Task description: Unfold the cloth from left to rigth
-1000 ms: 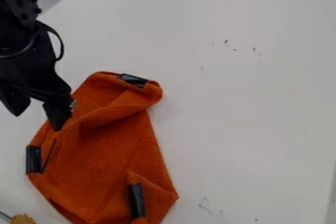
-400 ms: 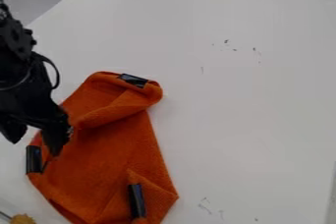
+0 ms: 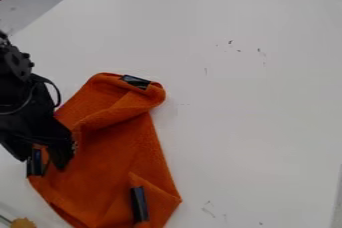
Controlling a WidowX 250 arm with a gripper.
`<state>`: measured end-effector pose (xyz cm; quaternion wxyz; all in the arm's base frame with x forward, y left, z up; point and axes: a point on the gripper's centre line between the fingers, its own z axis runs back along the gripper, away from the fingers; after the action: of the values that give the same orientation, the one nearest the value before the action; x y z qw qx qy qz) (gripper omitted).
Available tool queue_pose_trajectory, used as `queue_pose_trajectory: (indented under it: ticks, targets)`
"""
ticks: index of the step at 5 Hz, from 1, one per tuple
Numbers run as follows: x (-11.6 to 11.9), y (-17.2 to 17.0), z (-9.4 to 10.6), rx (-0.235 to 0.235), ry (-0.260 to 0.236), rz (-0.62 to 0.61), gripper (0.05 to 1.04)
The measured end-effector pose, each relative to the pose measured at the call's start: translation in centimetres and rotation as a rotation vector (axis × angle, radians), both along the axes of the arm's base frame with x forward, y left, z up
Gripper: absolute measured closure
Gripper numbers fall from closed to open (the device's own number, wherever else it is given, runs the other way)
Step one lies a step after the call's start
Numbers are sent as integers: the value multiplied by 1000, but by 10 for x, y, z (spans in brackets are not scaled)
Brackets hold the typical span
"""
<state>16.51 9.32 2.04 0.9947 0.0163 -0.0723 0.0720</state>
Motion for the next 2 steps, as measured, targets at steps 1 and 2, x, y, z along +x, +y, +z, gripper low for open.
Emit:
queue_pose_trajectory:
  ticks: [1, 2]
  targets:
    - [10, 6, -6, -8, 2, -40, 228]
    - [20, 10, -11, -24, 12, -62, 521]
